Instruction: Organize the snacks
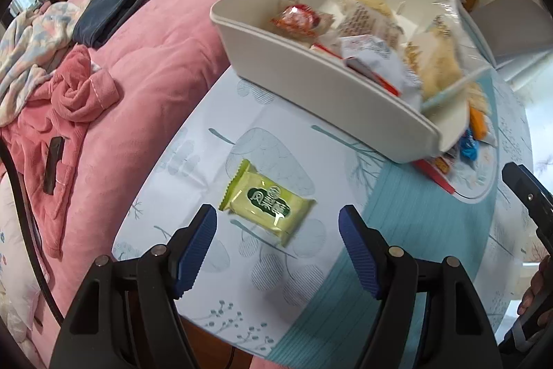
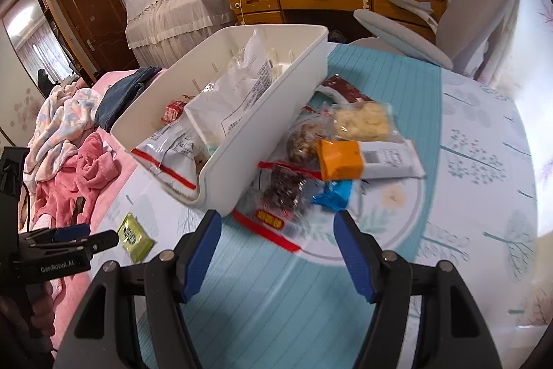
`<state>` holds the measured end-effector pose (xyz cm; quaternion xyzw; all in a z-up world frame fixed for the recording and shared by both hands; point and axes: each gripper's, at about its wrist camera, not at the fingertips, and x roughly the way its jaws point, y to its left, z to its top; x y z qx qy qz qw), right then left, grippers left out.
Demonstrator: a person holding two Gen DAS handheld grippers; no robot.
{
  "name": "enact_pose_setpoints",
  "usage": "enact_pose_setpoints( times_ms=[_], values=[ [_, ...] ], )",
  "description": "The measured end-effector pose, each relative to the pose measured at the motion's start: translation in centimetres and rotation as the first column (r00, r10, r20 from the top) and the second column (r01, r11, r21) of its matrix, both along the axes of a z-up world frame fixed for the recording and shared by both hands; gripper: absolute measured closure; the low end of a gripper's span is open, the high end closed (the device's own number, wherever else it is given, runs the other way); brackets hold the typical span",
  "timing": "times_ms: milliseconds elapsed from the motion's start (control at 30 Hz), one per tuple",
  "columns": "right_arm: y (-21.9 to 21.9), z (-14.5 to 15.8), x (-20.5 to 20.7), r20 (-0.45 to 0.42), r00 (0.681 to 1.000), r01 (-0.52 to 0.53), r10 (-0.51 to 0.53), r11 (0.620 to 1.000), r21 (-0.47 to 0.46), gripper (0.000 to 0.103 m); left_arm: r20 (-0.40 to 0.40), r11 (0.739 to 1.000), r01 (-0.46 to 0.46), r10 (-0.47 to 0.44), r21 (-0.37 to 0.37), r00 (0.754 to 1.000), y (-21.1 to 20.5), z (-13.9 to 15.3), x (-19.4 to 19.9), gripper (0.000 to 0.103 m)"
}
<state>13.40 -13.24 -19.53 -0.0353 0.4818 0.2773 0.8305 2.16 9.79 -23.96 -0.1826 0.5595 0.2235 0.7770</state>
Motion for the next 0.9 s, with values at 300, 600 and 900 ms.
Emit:
enact_pose_setpoints(
  times_ms=[300, 600, 900],
  values=[
    [3.0, -4.0, 3.2, -0.03, 0.999, 0.032, -0.033, 0.998, -0.048, 0.054, -0.078, 0.996, -0.013, 0.007, -0.083, 0.997, 1.6, -4.0, 1.2, 0.031],
    [4.5, -6.5, 4.6, -0.079, 0.996, 0.038, -0.045, 0.995, -0.087, 0.057, -0.135, 0.994, -0.02, 0.006, -0.103, 0.991, 2.9, -6.0, 1.6, 0.039],
    [4.7, -7.4, 5.7, -0.075, 0.996, 0.048, -0.053, 0.996, -0.075, 0.053, -0.118, 0.996, 0.008, -0.019, -0.092, 0.993, 3.1, -6.2, 1.9, 0.039]
  ],
)
